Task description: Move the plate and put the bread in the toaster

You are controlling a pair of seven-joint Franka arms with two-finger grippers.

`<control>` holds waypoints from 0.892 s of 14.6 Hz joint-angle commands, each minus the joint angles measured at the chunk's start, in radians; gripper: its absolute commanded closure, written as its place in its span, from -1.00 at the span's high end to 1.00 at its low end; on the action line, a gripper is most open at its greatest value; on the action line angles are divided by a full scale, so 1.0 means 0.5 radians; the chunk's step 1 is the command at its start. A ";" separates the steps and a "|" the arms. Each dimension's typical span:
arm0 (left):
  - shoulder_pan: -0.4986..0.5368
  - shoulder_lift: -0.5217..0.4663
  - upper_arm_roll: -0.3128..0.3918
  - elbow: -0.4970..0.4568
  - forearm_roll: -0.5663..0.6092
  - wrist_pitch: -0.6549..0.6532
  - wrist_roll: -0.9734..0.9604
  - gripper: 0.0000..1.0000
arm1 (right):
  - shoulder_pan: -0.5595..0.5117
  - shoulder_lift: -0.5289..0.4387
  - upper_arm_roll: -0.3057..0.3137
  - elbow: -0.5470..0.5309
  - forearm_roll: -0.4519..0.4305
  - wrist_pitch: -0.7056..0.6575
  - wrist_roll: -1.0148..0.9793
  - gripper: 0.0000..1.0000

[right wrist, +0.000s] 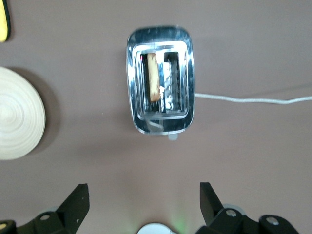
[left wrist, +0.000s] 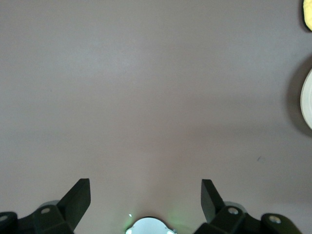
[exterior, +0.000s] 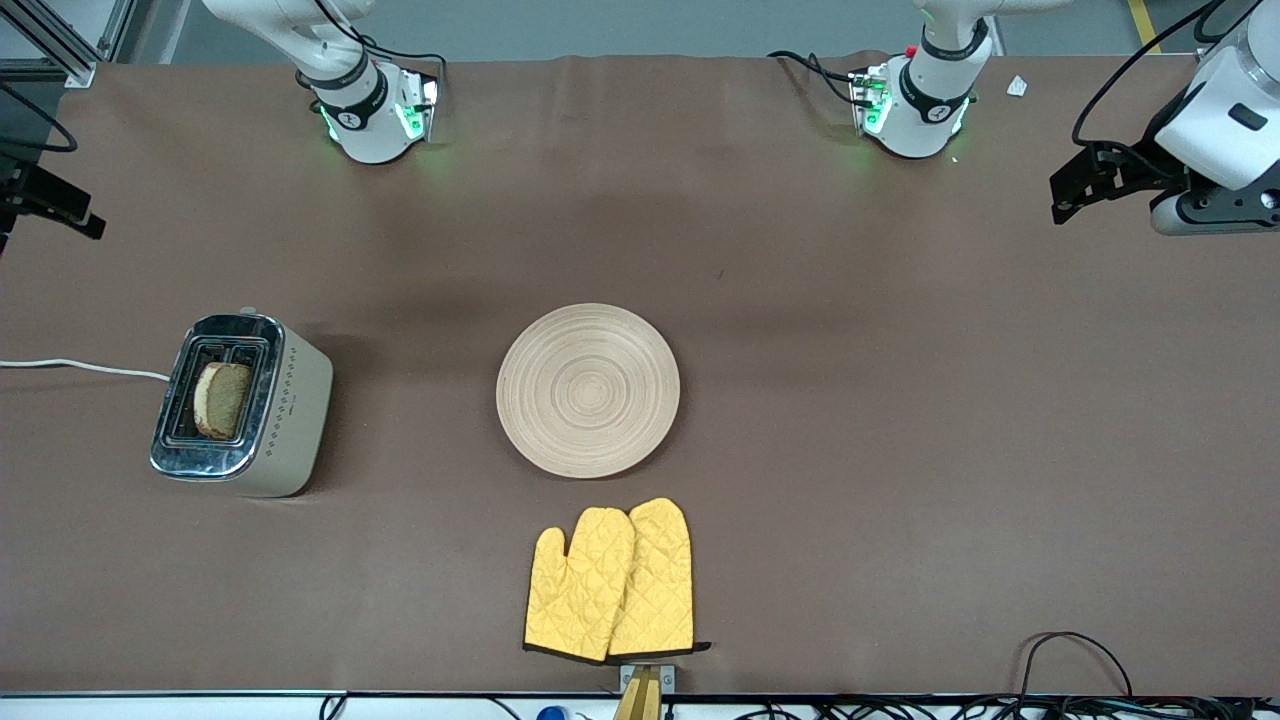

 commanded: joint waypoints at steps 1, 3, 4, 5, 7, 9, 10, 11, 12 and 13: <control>0.013 -0.028 0.005 -0.015 -0.024 -0.014 0.129 1.00 | 0.031 0.002 -0.025 0.016 0.054 0.002 0.002 1.00; 0.019 -0.028 0.012 -0.009 -0.030 -0.014 0.141 1.00 | 0.034 -0.001 -0.022 0.010 0.051 0.164 0.002 1.00; 0.016 -0.025 0.012 -0.006 -0.027 -0.014 0.135 1.00 | 0.031 0.002 -0.022 0.007 0.051 0.238 0.002 1.00; 0.016 -0.012 0.012 0.000 -0.024 -0.014 0.129 1.00 | 0.031 0.006 -0.022 0.001 0.038 0.305 -0.001 1.00; 0.019 0.000 0.015 0.024 -0.027 -0.014 0.132 1.00 | 0.034 0.009 -0.019 0.007 0.035 0.321 -0.029 1.00; 0.019 0.000 0.015 0.024 -0.030 -0.014 0.126 1.00 | 0.040 0.009 -0.016 0.013 0.044 0.312 -0.008 1.00; 0.019 0.000 0.015 0.024 -0.030 -0.014 0.129 1.00 | 0.043 0.012 -0.016 0.013 0.047 0.306 0.001 1.00; 0.019 0.000 0.015 0.024 -0.034 -0.014 0.129 1.00 | 0.040 0.012 -0.016 0.007 0.047 0.303 0.008 1.00; 0.019 0.003 0.015 0.024 -0.034 -0.014 0.129 1.00 | 0.040 0.012 -0.016 0.007 0.050 0.303 0.008 1.00; 0.016 0.009 0.015 0.024 -0.034 -0.014 0.129 1.00 | 0.043 0.009 -0.016 0.007 0.051 0.297 0.038 1.00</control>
